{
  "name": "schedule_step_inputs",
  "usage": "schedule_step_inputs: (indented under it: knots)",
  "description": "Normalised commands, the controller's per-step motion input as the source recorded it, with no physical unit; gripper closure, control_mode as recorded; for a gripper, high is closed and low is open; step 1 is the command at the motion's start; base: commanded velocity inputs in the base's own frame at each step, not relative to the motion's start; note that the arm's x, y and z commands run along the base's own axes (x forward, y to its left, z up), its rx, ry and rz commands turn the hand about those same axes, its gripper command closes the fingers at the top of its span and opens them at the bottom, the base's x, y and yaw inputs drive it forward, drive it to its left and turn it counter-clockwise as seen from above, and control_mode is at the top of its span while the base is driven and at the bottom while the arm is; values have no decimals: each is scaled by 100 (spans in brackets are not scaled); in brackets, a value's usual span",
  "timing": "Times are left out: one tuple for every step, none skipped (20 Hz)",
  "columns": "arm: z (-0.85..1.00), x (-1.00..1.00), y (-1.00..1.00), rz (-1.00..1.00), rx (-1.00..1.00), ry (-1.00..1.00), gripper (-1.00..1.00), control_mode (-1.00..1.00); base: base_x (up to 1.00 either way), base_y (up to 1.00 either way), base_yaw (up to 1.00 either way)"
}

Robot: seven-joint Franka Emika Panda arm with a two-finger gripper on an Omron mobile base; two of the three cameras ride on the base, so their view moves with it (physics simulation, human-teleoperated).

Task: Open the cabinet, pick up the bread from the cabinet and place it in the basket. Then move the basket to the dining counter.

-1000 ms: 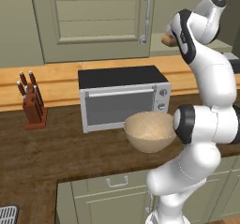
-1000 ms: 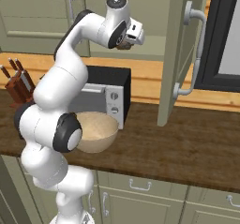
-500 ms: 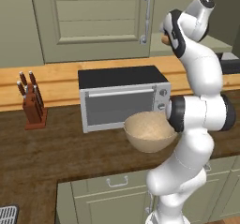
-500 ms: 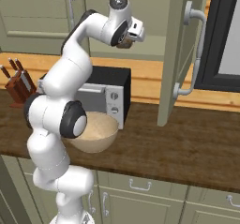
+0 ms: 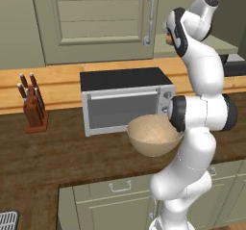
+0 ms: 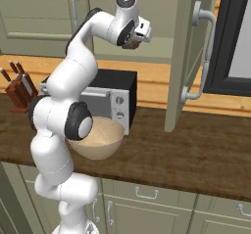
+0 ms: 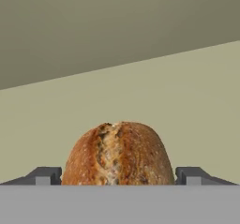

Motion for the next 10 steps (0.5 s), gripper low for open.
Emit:
schedule_step_inputs:
  knots:
    - [-16,-31,0,0,0,-10,100,-100,0,0,0]
    - [-14,-37,0,0,0,-12,100,-100,0,0,0]
    - [-14,-53,0,0,0,-15,100,-100,0,0,0]
    - [-16,-69,0,0,0,-17,100,-100,0,0,0]
    - [-19,-74,0,0,0,-16,100,-100,0,0,0]
    - [-24,-86,0,0,0,-17,100,-100,0,0,0]
    - [-27,-94,0,0,0,-17,100,-100,0,0,0]
    - [-29,-100,0,0,0,-17,100,-100,0,0,0]
    - [-31,-100,0,0,0,-15,100,-100,0,0,0]
    - [-24,-100,0,0,0,-13,100,-100,0,0,0]
